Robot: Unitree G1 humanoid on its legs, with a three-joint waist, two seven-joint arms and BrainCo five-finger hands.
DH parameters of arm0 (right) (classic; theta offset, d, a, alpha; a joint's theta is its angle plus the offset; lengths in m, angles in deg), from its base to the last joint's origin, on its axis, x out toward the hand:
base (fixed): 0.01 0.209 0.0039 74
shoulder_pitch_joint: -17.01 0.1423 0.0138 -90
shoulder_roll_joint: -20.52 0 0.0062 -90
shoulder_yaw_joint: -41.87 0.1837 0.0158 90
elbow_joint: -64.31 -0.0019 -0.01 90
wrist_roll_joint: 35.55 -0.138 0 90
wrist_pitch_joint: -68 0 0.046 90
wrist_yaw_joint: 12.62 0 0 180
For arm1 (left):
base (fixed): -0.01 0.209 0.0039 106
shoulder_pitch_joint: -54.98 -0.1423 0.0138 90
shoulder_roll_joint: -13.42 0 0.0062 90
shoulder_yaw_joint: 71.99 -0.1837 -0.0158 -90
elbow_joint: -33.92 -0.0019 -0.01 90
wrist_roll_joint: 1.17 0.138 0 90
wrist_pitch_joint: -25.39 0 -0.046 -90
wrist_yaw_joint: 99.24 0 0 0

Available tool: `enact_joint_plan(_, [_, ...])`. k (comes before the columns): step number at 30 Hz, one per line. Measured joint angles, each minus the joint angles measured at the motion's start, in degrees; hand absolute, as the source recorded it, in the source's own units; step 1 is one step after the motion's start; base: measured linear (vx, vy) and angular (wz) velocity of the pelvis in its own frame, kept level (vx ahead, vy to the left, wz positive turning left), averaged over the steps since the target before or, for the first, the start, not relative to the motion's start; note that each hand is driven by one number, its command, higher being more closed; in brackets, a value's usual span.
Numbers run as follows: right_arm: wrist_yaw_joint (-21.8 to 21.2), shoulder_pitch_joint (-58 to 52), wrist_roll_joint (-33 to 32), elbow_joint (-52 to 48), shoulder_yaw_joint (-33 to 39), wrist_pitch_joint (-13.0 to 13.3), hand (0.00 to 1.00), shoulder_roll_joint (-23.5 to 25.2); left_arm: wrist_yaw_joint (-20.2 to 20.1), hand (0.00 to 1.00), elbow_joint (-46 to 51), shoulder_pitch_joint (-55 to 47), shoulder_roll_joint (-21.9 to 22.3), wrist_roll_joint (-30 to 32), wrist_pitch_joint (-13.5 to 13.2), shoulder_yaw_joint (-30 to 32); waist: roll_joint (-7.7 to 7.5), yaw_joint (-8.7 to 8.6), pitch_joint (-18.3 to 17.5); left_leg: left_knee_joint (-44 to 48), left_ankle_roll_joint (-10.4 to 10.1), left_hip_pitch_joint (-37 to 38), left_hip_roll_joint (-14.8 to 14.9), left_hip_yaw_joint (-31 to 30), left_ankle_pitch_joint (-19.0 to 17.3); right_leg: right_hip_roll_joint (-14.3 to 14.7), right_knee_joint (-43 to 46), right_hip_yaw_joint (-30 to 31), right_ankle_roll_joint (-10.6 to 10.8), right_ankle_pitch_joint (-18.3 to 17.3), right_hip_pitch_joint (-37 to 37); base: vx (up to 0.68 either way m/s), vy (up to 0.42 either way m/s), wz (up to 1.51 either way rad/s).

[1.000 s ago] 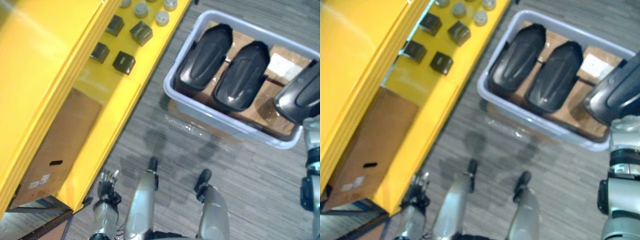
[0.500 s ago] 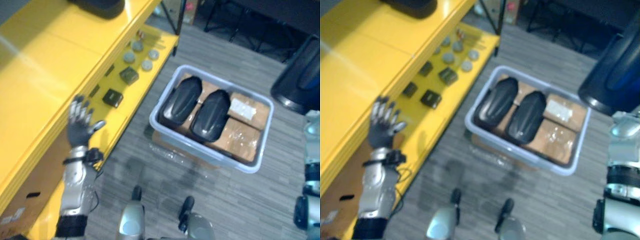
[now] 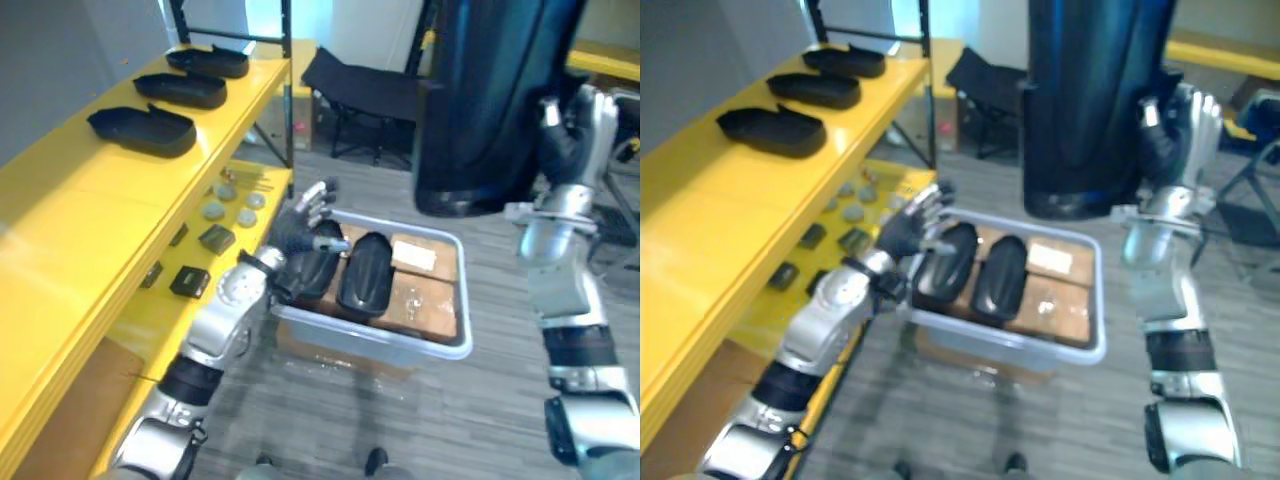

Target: Walk over and take plastic housings, then place them on the shelf

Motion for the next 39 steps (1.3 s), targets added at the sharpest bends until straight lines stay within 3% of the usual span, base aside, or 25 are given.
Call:
enact_joint_plan(8, [-2.02, 1.41, 0.81, 0.06, -3.28, -0.06, 1.00, 3.42, 5.06, 0.00, -3.63, -3.09, 0.69, -0.71, -0.08, -0.91, 0.42, 0.08, -1.35, -2.46, -0.53, 1.20, 0.41, -0.24, 1.57, 0.89, -1.18, -0.11, -0.47, -0.08, 0.80, -0.04, -0.013, 0.01])
enact_joint_plan(12, [-2.09, 1.35, 2.22, 0.44, -4.72, -0.01, 1.00, 4.60, 10.31, 0.00, -4.05, -4.93, 2.23, -0.36, -3.59, -0.86, 0.16, 0.11, -1.79, -3.74, -0.68, 1.97, 0.19, -0.70, 2.37, 1.18, -2.09, -0.60, -0.68, 0.09, 1.70, 0.00, -0.001, 0.05])
enact_joint_plan(15, [-2.77, 0.09, 2.55, 0.73, -5.42, 0.12, 1.00, 6.35, 11.36, 0.00, -4.17, -5.48, 2.42, -2.35, -6.28, -0.69, 0.04, 0.25, -2.86, -4.63, -0.68, 2.60, 0.07, -0.78, 2.65, 1.19, -2.40, -0.65, -0.67, 0.09, 1.83, 0.00, 0.001, 0.01])
enact_joint_plan(24, [-4.30, -3.66, 7.89, 6.01, -9.85, 0.16, 1.00, 9.40, 9.60, 0.00, -4.17, -7.55, 5.87, -15.04, -9.02, -0.41, -0.17, 0.34, -3.89, -5.54, -0.65, 3.16, -0.01, -1.17, 2.92, 1.23, -2.76, -0.68, -0.67, 0.07, 2.54, -0.01, 0.002, 0.02])
enact_joint_plan(30, [-4.30, -3.69, 9.01, 7.49, -9.85, 0.27, 1.00, 9.53, 7.01, 0.00, -4.17, -7.67, 6.59, -20.83, -9.06, -0.49, -0.17, 0.21, -3.89, -6.38, -0.62, 3.69, -0.05, -1.26, 3.40, 1.25, -2.77, -0.65, -0.65, 0.06, 2.62, 0.00, 0.000, 0.00])
enact_joint_plan(39, [-4.30, -3.69, 9.17, 9.31, -11.40, 2.58, 1.00, 9.54, 4.71, 0.00, -5.65, -7.91, 8.54, -21.21, -8.28, -1.52, -0.21, 0.39, -3.91, -6.37, -0.60, 3.68, -0.07, -1.51, 3.52, 1.25, -2.81, -0.81, -0.65, 0.06, 2.62, 0.00, 0.000, 0.00])
